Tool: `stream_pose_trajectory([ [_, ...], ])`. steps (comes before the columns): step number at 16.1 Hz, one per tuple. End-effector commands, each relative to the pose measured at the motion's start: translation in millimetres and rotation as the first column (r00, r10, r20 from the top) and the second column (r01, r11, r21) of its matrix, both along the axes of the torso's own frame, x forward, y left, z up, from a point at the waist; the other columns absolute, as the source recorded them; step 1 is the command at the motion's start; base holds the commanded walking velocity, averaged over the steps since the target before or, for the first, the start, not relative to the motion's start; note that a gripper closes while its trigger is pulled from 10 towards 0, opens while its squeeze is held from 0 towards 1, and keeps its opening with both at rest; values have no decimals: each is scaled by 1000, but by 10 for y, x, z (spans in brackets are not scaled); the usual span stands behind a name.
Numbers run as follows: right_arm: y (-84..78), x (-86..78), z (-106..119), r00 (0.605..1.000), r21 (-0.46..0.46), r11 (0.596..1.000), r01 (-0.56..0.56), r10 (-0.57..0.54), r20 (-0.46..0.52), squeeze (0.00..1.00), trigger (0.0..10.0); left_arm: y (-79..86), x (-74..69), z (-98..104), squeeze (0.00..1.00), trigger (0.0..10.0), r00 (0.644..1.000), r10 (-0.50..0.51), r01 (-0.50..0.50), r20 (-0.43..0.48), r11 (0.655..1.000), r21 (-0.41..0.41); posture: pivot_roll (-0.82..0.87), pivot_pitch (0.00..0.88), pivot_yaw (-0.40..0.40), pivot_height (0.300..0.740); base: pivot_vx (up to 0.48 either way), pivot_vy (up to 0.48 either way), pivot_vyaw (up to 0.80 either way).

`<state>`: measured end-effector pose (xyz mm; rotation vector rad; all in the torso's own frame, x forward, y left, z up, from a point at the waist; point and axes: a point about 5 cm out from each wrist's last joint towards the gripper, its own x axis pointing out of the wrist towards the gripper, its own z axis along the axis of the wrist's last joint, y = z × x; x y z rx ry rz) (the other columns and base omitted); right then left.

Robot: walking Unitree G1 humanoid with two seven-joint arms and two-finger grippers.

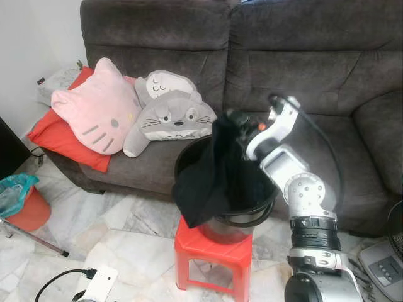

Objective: Hang hanger

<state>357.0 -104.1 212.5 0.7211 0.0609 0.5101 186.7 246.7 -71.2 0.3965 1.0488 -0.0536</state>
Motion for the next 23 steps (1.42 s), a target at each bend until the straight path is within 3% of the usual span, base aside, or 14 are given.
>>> stream_pose_trajectory([
  [1,47,-5,193,997,17,1000,-4,3,77,0,0,58,-19,7,0,10000,1000,12,-12,-8,1000,15,-104,0,88,740,0,0,0],
  [5,129,-62,394,971,-101,994,50,-25,236,0,0,69,-26,7,0,10000,1000,9,-9,-8,1000,22,-107,0,90,740,0,0,0],
  [6,129,-85,364,968,-134,987,83,-48,246,0,10000,71,-32,4,0,10000,1000,11,-11,-9,1000,23,-106,0,86,740,0,0,0],
  [7,132,-101,329,970,-126,987,96,-65,234,0,10000,71,-35,3,0,10000,1000,12,-12,-8,1000,23,-106,0,86,740,0,0,0],
  [9,161,-261,103,968,-199,969,148,-100,232,0,10000,75,-54,-5,0,10000,1000,30,-30,-9,999,18,-98,0,81,740,0,0,0],
  [11,187,-360,50,959,-224,957,182,-123,254,0,10000,84,-68,-9,0,10000,999,32,-32,-13,999,20,-106,0,85,740,0,0,0],
  [13,277,-428,49,952,-187,962,201,-147,269,0,10000,93,-82,-13,0,10000,999,40,-39,-13,999,20,-104,0,85,740,0,0,0],
  [17,367,-458,3,952,-204,957,204,-145,271,0,10000,100,-91,-15,0,10000,998,58,-58,-6,998,15,-94,0,83,740,0,0,0],
  [23,325,-403,16,935,-242,932,269,-192,297,0,10000,107,-70,-2,0,10000,998,57,-57,-3,998,6,-87,0,94,740,0,0,0],
])
